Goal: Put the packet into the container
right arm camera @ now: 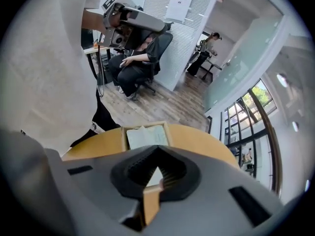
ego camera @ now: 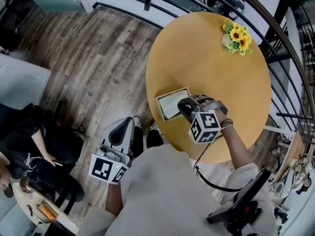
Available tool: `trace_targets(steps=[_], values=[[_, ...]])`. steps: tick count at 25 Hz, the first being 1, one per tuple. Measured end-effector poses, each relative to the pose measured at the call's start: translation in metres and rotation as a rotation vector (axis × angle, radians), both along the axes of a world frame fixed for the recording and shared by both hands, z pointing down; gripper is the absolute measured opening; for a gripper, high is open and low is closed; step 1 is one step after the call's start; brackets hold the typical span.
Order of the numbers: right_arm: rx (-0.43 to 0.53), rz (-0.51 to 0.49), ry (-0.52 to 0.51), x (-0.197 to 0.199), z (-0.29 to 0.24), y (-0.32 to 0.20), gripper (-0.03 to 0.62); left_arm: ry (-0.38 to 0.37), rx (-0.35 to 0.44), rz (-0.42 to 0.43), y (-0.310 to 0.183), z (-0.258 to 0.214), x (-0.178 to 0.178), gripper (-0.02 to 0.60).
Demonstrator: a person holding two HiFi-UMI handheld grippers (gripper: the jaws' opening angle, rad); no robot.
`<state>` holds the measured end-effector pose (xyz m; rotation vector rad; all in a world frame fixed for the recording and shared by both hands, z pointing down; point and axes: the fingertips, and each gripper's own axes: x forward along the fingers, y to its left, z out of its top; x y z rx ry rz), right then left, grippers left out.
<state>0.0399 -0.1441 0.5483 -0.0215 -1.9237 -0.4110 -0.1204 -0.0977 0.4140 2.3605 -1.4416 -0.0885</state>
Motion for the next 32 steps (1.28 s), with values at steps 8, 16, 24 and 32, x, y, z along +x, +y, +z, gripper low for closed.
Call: trace_targets(steps=[8, 16, 24, 32], values=[[-0.046, 0.284, -0.378, -0.024, -0.049, -0.014, 0.005, -0.03, 0.036, 0.032, -0.001, -0.008, 0.01, 0.005], [-0.147, 0.586, -0.818, -0.025, -0.11, -0.018, 0.005, -0.071, 0.112, 0.104, -0.006, -0.033, 0.025, 0.005], [-0.102, 0.739, -1.14, -0.005, -0.159, -0.022, 0.005, -0.13, 0.227, 0.221, -0.019, -0.061, 0.06, 0.005], [-0.053, 0.823, -1.238, 0.045, -0.168, -0.014, 0.005, -0.151, 0.229, 0.306, -0.037, -0.049, 0.135, 0.005]])
